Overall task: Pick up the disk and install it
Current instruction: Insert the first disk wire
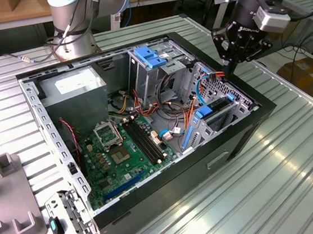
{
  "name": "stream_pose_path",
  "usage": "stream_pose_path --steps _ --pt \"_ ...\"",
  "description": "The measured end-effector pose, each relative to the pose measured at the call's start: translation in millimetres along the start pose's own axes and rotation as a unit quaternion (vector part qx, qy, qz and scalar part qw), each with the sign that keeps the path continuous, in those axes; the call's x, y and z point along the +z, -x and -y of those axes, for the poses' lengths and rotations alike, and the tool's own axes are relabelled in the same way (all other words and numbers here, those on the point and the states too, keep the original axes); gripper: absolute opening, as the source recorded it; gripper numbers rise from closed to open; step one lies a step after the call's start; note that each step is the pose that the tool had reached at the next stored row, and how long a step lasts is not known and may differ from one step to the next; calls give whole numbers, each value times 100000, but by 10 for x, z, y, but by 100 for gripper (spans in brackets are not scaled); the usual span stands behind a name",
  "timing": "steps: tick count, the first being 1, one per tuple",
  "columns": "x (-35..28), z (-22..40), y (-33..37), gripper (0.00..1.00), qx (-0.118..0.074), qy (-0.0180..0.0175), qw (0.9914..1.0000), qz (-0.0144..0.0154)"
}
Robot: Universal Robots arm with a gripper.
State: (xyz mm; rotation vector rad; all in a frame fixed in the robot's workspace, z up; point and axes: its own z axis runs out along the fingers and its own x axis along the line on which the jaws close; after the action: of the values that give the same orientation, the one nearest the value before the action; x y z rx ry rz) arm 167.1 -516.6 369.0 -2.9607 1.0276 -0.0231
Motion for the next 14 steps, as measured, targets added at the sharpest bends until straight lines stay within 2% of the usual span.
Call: stream_pose_path --steps 3,6,8,9,11,14 --pt "1 0 0 17 2645 33 99965 -32" --pt "2 0 0 17 5188 60 99865 -63" --pt "3 0 0 17 7010 78 99754 -83" --pt "4 0 0 17 8180 88 99665 -95" --pt "4 -1 1 17 9566 111 99541 -117" --pt "3 -30 33 17 9625 112 99536 -116"
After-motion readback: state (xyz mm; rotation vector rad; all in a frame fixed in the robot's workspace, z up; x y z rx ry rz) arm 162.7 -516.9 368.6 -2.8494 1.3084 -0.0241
